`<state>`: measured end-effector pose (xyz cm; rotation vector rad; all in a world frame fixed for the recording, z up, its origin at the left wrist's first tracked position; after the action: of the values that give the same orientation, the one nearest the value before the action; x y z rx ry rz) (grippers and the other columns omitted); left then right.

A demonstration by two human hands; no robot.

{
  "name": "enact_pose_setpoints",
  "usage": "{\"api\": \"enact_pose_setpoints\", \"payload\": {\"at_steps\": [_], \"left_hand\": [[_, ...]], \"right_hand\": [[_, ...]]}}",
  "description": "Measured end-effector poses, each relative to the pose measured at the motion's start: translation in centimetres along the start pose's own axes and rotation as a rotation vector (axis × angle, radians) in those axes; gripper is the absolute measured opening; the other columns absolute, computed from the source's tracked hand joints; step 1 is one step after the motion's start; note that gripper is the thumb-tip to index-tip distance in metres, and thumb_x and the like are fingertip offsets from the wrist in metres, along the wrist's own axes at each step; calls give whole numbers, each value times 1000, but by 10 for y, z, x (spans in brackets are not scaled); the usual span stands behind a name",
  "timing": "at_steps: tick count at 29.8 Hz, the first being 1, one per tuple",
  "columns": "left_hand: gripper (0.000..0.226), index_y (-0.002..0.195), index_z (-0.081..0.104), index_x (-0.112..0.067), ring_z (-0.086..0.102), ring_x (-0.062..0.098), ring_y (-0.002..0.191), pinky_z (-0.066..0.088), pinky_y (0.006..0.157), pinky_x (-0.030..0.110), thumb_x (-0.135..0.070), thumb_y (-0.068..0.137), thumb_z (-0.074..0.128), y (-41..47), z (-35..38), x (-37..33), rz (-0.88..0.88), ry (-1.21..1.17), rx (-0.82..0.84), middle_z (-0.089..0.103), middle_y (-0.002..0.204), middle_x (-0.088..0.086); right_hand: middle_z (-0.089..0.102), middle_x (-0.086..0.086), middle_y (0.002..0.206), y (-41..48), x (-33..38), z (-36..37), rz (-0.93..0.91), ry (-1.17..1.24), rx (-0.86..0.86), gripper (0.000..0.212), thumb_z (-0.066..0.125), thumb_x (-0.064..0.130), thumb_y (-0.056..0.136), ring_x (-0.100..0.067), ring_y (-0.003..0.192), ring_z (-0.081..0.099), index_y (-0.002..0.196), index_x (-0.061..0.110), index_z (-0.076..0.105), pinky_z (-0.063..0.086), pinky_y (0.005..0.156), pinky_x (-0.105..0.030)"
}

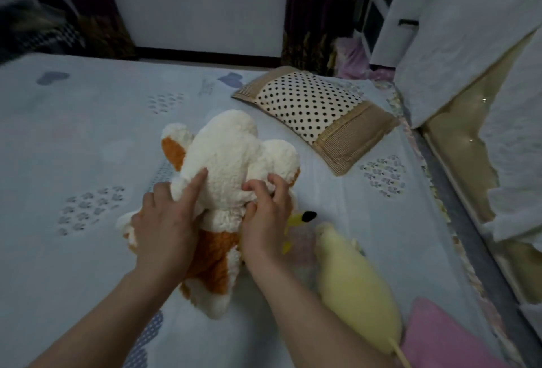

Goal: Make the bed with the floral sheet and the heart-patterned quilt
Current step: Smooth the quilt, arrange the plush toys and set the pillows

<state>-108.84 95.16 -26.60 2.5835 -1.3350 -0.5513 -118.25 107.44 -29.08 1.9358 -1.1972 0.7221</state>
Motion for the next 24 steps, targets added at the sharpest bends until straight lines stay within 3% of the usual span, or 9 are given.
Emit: {"api": "enact_pose_setpoints", "payload": {"at_steps": [4,8,10,13,16,18,20,22,24], "left_hand": [[68,146,40,-41,44,43,107,45,84,59,-42,86,69,-8,-35,53,-114,51,-17,44,122,22],[89,155,16,-41,11,53,142,19,102,75,-87,80,31,-15,-48,87,-136,248,-22,14,158,24],[91,156,15,-39,6,53,144,14,103,76,-86,78,22,-23,-38,85,-74,225,-9,9,161,24],[88,154,25,-35,9,52,145,12,108,70,-80,79,30,-43,-1,57,15,176,41,14,160,23],[84,153,29,-33,19,51,143,22,108,66,-75,81,37,-59,41,10,137,68,122,22,159,22],[83,154,28,-31,27,49,141,36,105,64,-71,82,40,-72,71,-26,216,-98,205,27,157,22],[87,156,18,-31,24,41,144,39,107,58,-70,82,44,-85,102,-65,246,-274,310,24,158,20],[103,155,-5,-36,10,34,150,29,116,49,-70,80,57,-100,143,-114,237,-368,549,2,164,15],[123,152,-17,-36,2,34,151,21,120,44,-68,72,70,-120,185,-150,194,-385,834,-13,162,16]], "right_hand": [[30,5,151,-10,45,33,-67,64,119,36,52,0,94,-17,134,27,113,29,63,35,102,-27],[19,3,162,-28,68,65,-183,107,420,54,50,5,94,-19,147,19,142,31,49,21,120,-32],[16,4,163,-38,58,68,-136,62,460,60,50,10,98,-20,150,9,150,35,34,14,122,-35],[20,5,162,-48,13,49,-70,-27,407,60,50,20,100,-18,151,3,152,38,26,9,122,-34],[29,0,159,-51,-48,14,-13,-176,260,61,48,33,97,-25,150,11,153,38,24,21,119,-43],[35,-5,156,-51,-90,-18,50,-308,116,65,50,39,94,-32,147,23,153,34,26,30,114,-48],[30,-9,157,-48,-132,-49,194,-434,79,71,52,45,95,-34,147,21,156,32,17,29,112,-50],[17,-10,160,-52,-190,-78,451,-516,171,85,52,57,92,-33,148,12,156,32,3,27,111,-52],[13,-10,159,-69,-234,-88,633,-560,358,93,49,69,87,-32,146,16,155,33,-4,30,110,-52]]}}
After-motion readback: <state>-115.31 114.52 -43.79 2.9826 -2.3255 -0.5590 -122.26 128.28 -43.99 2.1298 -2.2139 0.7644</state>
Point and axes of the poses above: each hand's wrist, its own y-axis towards the middle knuckle, its own z-axis out of the palm, x = y × z, the point moved 4 cm from there along y, towards the middle knuckle
